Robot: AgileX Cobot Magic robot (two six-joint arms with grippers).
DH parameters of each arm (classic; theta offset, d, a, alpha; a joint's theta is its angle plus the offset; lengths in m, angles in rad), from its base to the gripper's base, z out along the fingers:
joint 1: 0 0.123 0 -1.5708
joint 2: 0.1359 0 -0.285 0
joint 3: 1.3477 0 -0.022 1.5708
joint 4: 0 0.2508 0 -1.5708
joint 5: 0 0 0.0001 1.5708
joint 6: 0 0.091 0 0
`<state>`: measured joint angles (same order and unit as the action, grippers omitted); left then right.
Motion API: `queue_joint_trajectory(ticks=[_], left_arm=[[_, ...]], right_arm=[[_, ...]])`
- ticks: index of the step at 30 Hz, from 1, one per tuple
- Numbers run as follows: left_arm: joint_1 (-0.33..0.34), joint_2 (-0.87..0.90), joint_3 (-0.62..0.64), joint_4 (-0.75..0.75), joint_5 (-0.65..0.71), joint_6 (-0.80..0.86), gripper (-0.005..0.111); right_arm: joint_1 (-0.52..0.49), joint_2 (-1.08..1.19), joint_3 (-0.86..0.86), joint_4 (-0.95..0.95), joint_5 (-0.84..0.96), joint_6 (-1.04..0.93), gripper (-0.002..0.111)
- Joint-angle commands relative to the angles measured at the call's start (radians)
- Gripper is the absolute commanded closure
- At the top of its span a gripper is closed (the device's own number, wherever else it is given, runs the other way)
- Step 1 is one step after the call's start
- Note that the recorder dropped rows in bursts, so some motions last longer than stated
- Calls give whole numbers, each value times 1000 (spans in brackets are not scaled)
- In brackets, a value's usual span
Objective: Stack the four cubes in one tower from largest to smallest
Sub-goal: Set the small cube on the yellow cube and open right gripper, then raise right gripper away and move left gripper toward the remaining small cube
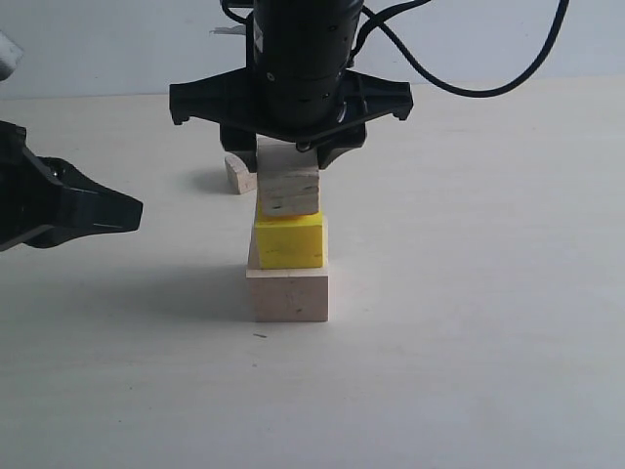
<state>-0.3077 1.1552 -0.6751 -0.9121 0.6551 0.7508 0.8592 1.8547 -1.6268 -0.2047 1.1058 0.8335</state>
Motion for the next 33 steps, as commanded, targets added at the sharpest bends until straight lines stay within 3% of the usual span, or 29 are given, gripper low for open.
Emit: queue_joint_trajectory(ticks=[1, 17, 30, 33], left_arm=[[-4, -5, 1, -6, 7, -1, 107], [-4, -5, 1, -6, 7, -1, 107], [-4, -5, 1, -6, 5, 4, 107], [-4, -5, 1, -6, 5, 4, 107]], right_arm=[[1, -4, -8, -16, 0, 4, 44], [1, -7, -8, -16, 2, -2, 40], [1, -202, -10, -94, 6, -2, 41], [1, -244, -10, -157, 6, -4, 51]])
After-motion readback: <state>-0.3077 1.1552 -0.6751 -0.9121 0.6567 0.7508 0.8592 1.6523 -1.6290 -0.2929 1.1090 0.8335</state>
